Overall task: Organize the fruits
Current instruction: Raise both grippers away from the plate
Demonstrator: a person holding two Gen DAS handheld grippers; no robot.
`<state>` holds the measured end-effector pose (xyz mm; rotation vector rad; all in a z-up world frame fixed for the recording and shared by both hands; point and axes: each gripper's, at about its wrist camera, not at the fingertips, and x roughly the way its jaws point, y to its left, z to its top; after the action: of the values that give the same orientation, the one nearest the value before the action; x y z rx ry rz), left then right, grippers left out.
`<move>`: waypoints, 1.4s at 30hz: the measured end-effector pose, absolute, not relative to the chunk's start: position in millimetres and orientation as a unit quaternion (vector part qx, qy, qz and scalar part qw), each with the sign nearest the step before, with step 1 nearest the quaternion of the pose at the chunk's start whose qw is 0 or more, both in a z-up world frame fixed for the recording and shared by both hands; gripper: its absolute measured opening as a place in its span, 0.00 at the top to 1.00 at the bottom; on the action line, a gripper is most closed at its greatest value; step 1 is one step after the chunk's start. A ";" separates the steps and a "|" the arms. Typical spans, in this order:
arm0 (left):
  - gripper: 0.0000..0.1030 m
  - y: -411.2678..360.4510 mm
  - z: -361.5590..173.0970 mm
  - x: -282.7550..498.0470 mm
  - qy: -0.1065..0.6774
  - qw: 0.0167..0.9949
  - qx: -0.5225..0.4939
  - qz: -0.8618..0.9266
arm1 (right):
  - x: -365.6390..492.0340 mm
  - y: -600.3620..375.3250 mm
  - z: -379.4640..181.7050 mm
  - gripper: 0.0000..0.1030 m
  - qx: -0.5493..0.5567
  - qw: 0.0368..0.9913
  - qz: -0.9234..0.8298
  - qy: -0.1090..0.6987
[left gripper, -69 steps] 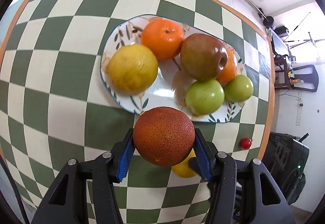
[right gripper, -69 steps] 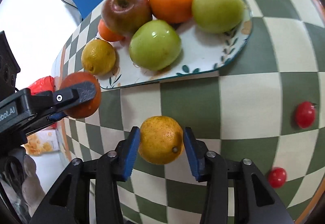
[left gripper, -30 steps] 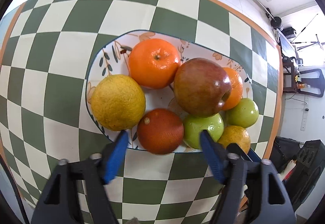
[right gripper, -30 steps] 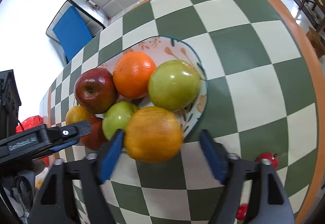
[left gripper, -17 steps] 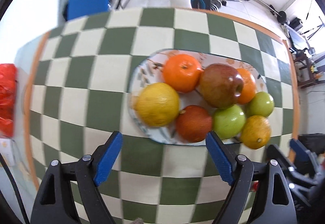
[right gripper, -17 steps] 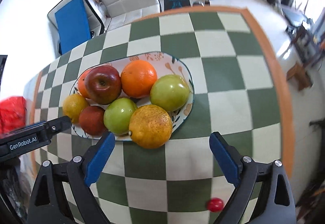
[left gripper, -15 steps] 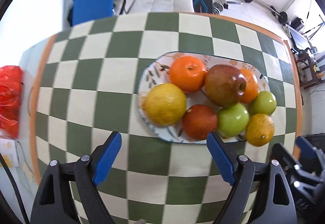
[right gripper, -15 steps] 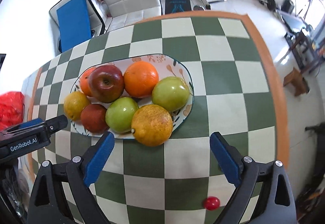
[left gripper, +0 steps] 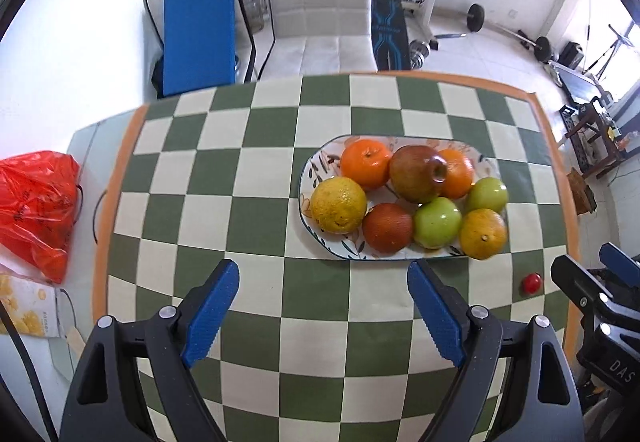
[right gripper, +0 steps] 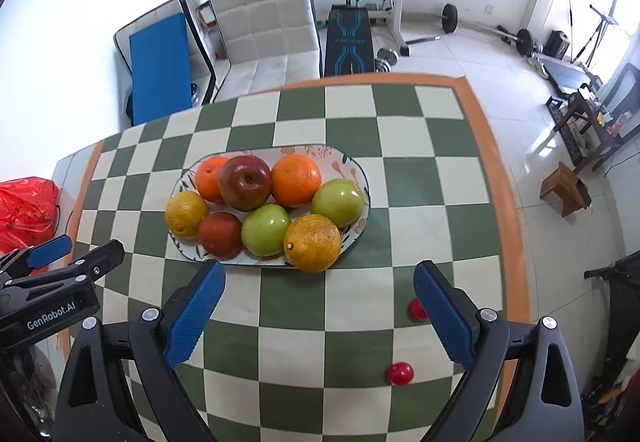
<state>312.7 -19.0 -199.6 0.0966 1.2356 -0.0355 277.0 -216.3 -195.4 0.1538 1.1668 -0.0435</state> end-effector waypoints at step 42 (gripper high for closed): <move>0.00 -47.4 -108.3 223.7 0.512 0.856 0.072 -0.005 | 161.3 -292.0 -111.4 0.05 0.188 0.853 -0.035 0.485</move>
<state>223.7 -47.4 -108.3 0.1522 1.0753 -0.0110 161.3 -292.0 -111.4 0.3952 1.0211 -0.0731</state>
